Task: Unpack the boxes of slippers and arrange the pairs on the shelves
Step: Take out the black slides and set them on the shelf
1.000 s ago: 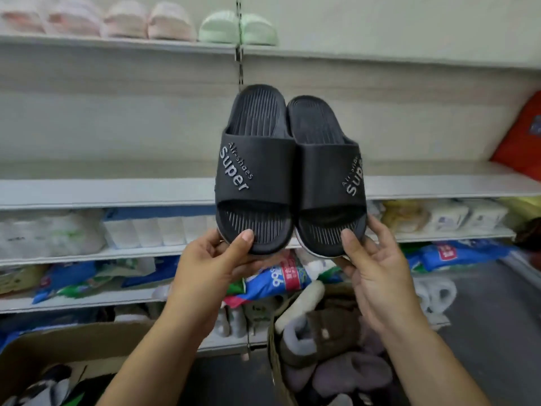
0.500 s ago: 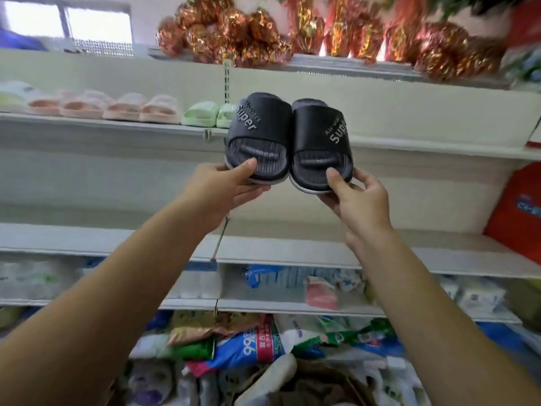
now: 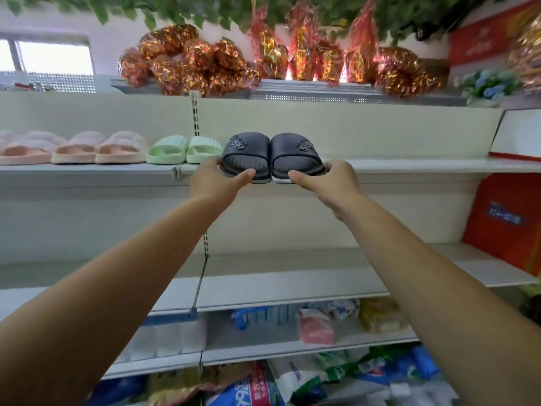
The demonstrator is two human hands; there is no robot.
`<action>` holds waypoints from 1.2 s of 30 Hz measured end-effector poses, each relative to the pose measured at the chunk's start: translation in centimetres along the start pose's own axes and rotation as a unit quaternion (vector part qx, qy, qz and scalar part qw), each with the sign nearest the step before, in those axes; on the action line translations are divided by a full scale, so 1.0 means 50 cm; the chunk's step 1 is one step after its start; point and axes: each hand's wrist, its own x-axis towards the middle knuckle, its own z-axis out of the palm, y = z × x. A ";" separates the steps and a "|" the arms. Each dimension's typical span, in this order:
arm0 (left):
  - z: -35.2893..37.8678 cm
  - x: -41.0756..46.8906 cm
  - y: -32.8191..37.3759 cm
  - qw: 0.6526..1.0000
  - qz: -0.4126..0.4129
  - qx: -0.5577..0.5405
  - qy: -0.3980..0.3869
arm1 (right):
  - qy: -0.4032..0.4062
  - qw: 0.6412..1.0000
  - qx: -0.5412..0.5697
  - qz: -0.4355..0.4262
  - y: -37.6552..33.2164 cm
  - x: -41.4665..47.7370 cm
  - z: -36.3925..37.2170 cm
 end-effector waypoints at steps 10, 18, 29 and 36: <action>0.030 0.173 -0.060 0.951 0.160 0.266 -0.006 | 0.011 0.958 -0.281 -0.060 0.007 0.147 0.084; 0.049 0.238 -0.084 0.951 0.193 0.239 -0.019 | -0.029 0.928 -0.368 -0.057 0.038 0.223 0.100; 0.068 0.274 -0.117 0.941 0.227 0.252 -0.022 | -0.009 0.942 -0.330 -0.065 0.073 0.246 0.113; 0.022 0.222 -0.130 0.949 0.289 0.130 -0.008 | 0.090 0.935 -0.302 -0.165 0.061 0.165 0.128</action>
